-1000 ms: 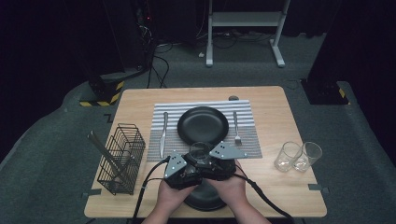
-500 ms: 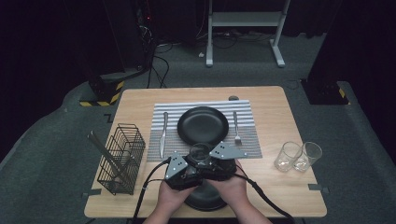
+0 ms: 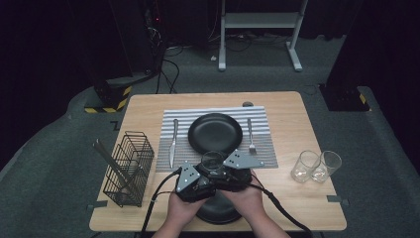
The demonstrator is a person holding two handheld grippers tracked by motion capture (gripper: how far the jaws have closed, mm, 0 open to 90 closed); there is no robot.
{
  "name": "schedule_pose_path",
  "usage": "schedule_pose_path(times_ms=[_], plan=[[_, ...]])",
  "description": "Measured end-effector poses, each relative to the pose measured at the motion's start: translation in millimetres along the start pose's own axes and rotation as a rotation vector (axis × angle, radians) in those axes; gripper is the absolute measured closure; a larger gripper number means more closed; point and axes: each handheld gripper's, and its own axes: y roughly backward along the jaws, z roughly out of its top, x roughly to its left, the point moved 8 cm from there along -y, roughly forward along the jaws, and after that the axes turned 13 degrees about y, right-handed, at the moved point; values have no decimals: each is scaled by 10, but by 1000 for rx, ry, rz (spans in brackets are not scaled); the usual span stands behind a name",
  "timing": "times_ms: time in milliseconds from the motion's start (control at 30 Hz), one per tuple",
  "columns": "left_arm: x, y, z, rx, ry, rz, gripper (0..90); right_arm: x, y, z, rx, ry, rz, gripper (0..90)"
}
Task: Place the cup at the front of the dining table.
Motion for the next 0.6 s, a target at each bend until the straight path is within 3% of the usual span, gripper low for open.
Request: schedule_pose_path(times_ms=[300, 600], plan=[[13, -18, 15, -8, 6, 10, 309, -48, 35, 18, -18, -7, -21, 207], [25, -28, 31, -19, 12, 22, 308, -71, 87, 46, -31, -9, -26, 199]])
